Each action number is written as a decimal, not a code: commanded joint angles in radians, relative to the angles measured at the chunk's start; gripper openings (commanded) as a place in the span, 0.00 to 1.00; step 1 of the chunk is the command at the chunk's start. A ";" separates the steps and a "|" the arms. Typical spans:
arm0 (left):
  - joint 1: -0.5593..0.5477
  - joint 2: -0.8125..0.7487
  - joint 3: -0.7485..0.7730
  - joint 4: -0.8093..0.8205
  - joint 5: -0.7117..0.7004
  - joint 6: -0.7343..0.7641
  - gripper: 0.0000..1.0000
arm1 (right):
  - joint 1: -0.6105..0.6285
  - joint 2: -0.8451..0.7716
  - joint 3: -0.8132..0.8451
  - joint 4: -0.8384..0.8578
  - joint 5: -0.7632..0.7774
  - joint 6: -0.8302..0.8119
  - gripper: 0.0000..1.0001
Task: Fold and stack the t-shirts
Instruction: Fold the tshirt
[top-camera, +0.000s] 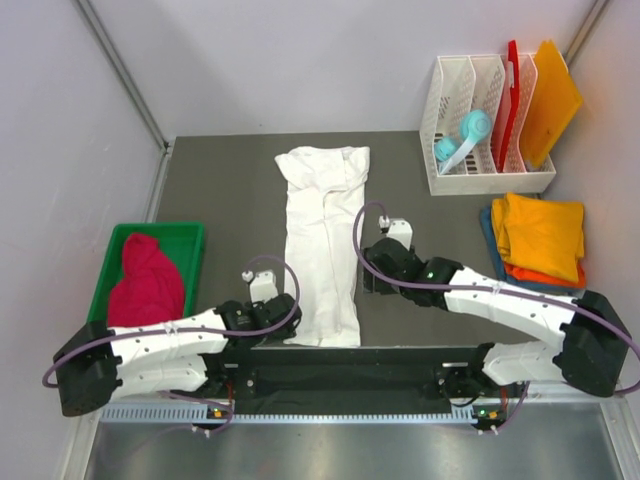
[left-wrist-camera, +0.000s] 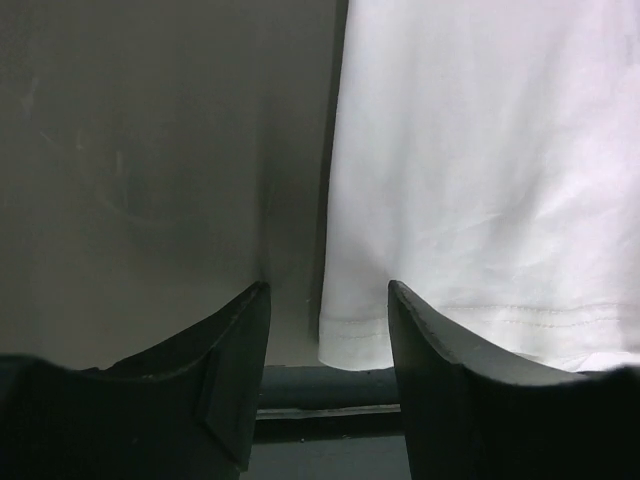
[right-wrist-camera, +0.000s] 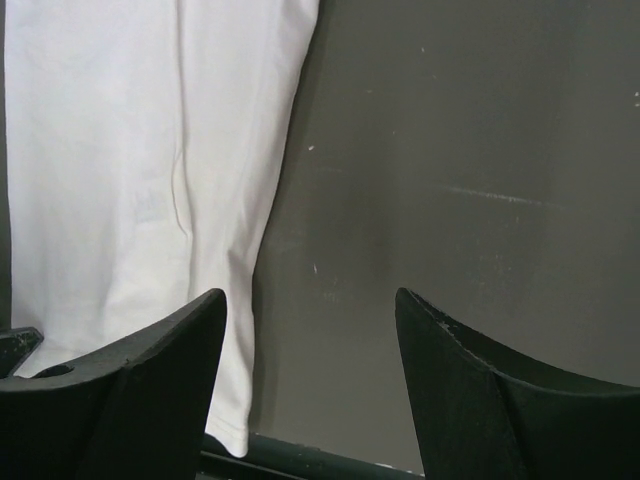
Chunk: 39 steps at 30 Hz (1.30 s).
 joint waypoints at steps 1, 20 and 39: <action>-0.012 0.018 0.013 0.003 -0.048 -0.068 0.54 | 0.015 -0.054 -0.007 0.002 0.036 0.026 0.68; -0.083 0.076 -0.033 0.032 0.013 -0.183 0.00 | 0.020 -0.111 -0.106 -0.020 0.019 0.091 0.68; -0.103 0.119 -0.002 0.017 -0.005 -0.189 0.00 | 0.342 -0.022 -0.191 0.125 -0.053 0.275 0.64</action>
